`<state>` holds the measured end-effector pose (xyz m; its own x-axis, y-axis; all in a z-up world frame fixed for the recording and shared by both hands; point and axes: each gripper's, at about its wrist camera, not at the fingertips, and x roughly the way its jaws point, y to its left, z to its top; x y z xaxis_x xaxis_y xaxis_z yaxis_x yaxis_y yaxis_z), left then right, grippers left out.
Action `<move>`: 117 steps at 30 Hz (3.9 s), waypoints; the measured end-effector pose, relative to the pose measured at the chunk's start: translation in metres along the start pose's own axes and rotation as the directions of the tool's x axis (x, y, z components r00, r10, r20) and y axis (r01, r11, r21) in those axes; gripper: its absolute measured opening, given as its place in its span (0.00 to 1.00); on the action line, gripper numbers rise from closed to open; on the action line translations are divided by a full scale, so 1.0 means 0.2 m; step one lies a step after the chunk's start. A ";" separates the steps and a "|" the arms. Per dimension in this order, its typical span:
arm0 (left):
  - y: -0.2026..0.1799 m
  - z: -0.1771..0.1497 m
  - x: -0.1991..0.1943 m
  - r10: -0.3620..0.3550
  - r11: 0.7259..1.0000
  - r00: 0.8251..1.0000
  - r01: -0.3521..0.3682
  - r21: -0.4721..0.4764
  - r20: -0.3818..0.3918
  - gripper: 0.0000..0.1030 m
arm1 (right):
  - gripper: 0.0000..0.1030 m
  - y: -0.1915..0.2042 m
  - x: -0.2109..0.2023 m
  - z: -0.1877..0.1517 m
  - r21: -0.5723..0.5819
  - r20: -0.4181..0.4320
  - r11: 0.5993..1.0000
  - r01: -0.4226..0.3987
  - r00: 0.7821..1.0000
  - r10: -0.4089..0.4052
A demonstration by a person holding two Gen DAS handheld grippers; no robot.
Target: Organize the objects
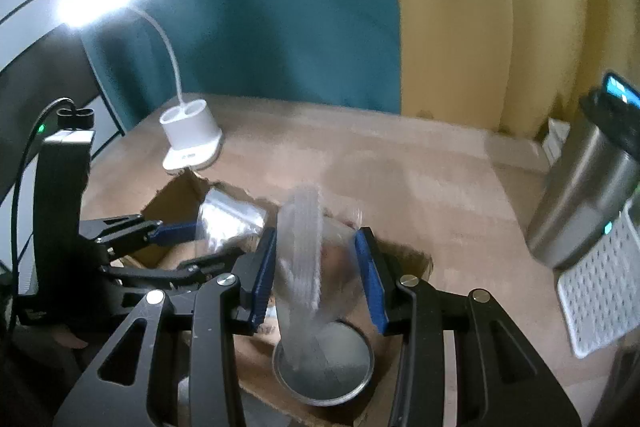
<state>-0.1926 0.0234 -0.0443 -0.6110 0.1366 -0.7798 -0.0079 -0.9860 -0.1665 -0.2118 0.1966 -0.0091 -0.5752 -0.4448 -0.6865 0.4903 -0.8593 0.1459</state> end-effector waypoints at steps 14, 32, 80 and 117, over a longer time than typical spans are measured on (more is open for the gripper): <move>-0.01 -0.01 -0.05 -0.030 1.000 0.999 0.030 0.009 0.012 0.56 | 0.41 -0.07 -0.08 -0.06 0.051 -0.008 0.997 0.066 0.998 -0.065; -0.05 -0.05 -0.16 -0.045 0.998 0.998 0.044 0.033 0.033 0.56 | 0.44 -0.13 -0.24 -0.19 0.064 -0.018 0.975 0.214 0.977 -0.213; 0.15 -0.20 -0.37 -0.040 0.998 0.995 0.045 -0.049 0.090 0.67 | 0.21 0.31 -0.17 -0.18 -0.346 0.049 0.906 0.242 0.969 -0.240; 0.26 -0.42 -0.54 -0.004 0.999 0.995 0.008 -0.041 0.100 0.76 | 0.58 0.30 -0.29 -0.34 -0.083 0.023 0.968 0.238 0.971 -0.237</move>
<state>-0.0601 -0.0350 -0.0196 -0.6871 0.1303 -0.7148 0.0197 -0.9801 -0.1975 -0.1037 0.1877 -0.0088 -0.6900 -0.2338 -0.6850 0.3916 -0.9165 -0.0818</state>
